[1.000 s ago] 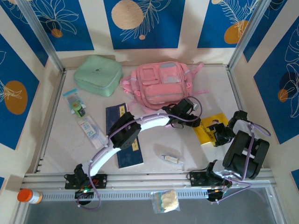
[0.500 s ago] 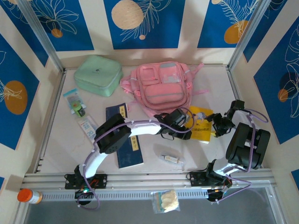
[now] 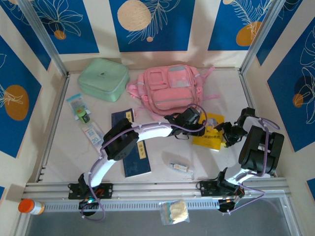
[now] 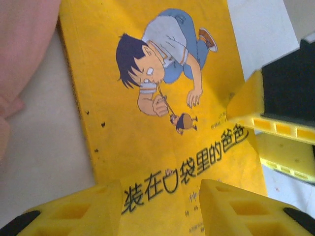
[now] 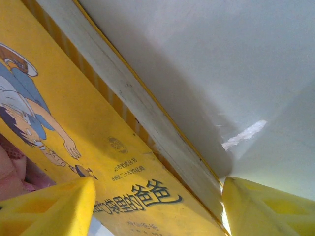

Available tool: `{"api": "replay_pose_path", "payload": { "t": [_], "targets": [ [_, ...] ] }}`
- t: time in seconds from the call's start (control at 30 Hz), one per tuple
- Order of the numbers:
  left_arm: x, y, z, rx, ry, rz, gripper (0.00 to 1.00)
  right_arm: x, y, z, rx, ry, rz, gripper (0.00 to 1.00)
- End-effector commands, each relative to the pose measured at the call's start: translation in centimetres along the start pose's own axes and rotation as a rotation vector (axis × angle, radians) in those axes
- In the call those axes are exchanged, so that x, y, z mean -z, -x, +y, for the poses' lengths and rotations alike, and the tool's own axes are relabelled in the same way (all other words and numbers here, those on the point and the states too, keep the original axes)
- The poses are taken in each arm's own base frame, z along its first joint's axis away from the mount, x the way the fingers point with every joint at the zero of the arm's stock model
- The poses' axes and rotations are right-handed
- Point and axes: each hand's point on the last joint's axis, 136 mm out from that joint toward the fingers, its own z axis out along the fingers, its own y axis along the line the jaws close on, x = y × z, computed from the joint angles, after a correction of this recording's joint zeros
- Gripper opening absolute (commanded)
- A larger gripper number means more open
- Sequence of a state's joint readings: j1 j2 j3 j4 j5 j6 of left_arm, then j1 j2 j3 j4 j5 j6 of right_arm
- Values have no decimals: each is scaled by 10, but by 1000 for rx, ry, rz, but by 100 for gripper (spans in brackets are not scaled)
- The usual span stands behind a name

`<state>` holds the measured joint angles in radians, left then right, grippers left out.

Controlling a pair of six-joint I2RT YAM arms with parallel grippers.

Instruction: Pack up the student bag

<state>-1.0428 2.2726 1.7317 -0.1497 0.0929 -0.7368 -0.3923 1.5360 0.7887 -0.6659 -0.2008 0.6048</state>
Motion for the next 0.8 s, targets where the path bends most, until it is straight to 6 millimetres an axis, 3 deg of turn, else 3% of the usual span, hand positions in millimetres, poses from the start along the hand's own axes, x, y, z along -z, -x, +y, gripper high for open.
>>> {"api": "replay_pose_path", "payload": {
  "t": [0.0,0.27,0.63,0.77],
  "targets": [
    [-13,-11,26,37,92,30,45,-5,-11,-2,13,-8,38,70],
    [-19,-19,37,46,111,45,45,-1,-28,12,59,49,69,69],
    [-21,-24,45,49,131,58,45,26,-37,33,148,118,33,61],
    [-20,-24,48,52,134,59,45,31,-39,36,159,123,32,53]
  ]
}}
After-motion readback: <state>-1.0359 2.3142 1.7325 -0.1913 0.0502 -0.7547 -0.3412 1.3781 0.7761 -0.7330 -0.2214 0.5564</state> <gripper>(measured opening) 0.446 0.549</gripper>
